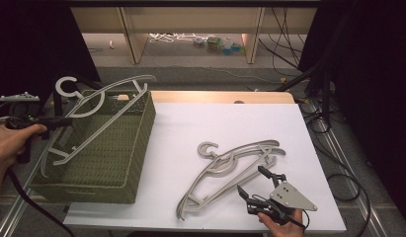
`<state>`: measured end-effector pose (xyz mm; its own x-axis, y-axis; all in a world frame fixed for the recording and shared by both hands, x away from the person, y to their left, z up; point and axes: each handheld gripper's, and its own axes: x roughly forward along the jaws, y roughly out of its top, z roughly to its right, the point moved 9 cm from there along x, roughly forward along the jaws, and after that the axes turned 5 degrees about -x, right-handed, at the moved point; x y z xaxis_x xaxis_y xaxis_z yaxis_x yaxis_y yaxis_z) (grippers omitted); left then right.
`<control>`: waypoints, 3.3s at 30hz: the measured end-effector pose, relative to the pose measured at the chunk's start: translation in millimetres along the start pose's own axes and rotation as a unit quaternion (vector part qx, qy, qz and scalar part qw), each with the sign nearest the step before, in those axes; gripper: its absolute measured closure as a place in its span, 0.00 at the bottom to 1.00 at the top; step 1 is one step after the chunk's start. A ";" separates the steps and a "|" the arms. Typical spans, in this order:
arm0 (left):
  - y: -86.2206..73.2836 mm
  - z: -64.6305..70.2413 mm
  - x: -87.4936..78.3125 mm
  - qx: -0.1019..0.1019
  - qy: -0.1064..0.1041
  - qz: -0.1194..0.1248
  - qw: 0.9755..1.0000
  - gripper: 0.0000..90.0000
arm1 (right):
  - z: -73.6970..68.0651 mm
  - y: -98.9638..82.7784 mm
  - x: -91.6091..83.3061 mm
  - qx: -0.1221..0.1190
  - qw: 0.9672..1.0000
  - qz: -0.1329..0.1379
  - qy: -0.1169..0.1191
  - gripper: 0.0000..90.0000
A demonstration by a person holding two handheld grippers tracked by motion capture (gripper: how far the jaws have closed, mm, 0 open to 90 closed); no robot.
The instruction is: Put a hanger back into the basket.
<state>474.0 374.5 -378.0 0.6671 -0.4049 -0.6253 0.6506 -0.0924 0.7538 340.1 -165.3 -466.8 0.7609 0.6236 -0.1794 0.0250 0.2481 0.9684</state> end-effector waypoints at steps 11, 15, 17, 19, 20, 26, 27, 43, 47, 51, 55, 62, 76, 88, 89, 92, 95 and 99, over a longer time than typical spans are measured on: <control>-11.4 -16.1 4.2 -0.005 0.020 -0.014 1.000 0.91 | 2.6 1.7 1.1 -0.016 1.000 0.008 -0.004 0.18; -13.7 -19.6 5.0 -0.009 0.023 -0.017 1.000 0.91 | 2.6 1.1 0.9 -0.016 1.000 0.004 -0.005 0.18; -14.2 -23.0 5.4 -0.005 0.029 -0.019 0.999 0.91 | 2.5 1.3 1.3 -0.016 1.000 0.006 -0.004 0.18; -15.9 -25.8 6.4 -0.004 0.034 -0.024 0.999 0.91 | 2.4 1.1 1.2 -0.019 1.000 0.005 -0.002 0.18; -16.8 -27.0 6.8 -0.002 0.037 -0.026 0.999 0.91 | 2.2 1.3 1.1 -0.016 1.000 0.006 -0.003 0.18; -24.0 -33.8 6.9 0.016 0.046 -0.050 0.998 0.91 | 2.3 0.7 1.0 -0.015 1.000 0.003 -0.003 0.18; -24.8 -34.6 7.1 0.020 0.048 -0.053 0.997 0.91 | 2.3 0.7 1.1 -0.015 1.000 0.003 -0.003 0.18; -38.2 -37.7 19.2 0.028 0.051 -0.078 0.995 0.91 | 2.2 0.3 0.9 -0.019 1.000 0.002 -0.001 0.18; -40.9 -36.5 25.9 0.023 0.052 -0.084 0.995 0.90 | 2.5 0.5 1.1 -0.016 1.000 0.002 -0.003 0.18; -44.5 -37.2 33.7 0.015 0.049 -0.088 0.995 0.90 | 1.9 1.6 2.1 -0.021 1.000 0.010 0.001 0.18; -48.4 -38.1 42.1 0.006 0.051 -0.087 0.995 0.90 | 2.4 0.1 0.4 -0.022 1.000 -0.001 -0.001 0.18; -60.5 -40.1 50.3 0.012 0.058 -0.115 0.992 0.90 | 2.8 -1.0 -0.7 -0.024 1.000 -0.009 -0.001 0.18; -72.4 -37.9 58.3 0.006 0.061 -0.150 0.987 0.88 | 1.8 0.8 0.7 -0.017 1.000 0.002 -0.004 0.18; -46.0 -24.4 29.5 -0.023 0.055 -0.088 0.994 0.70 | 1.6 1.8 2.1 -0.018 1.000 0.010 0.000 0.18; -43.9 -22.5 25.6 -0.016 0.054 -0.087 0.995 0.66 | 1.4 1.1 1.6 -0.017 1.000 0.005 -0.001 0.18; -34.4 -10.0 12.3 -0.009 0.045 -0.072 0.996 0.59 | 1.0 0.8 1.3 -0.018 1.000 0.002 -0.002 0.18; -28.9 5.9 6.6 -0.010 0.033 -0.053 0.998 0.54 | -1.1 -0.5 0.8 -0.007 1.000 -0.005 0.001 0.18; -22.9 37.4 4.5 -0.018 0.011 -0.016 1.000 0.45 | -0.1 0.1 1.0 -0.010 1.000 -0.002 -0.001 0.18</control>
<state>448.5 340.7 -390.6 0.6531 -0.3818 -0.6539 0.6840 -0.0729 0.7258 340.8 -164.5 -466.9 0.7620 0.6213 -0.1827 0.0146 0.2654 0.9640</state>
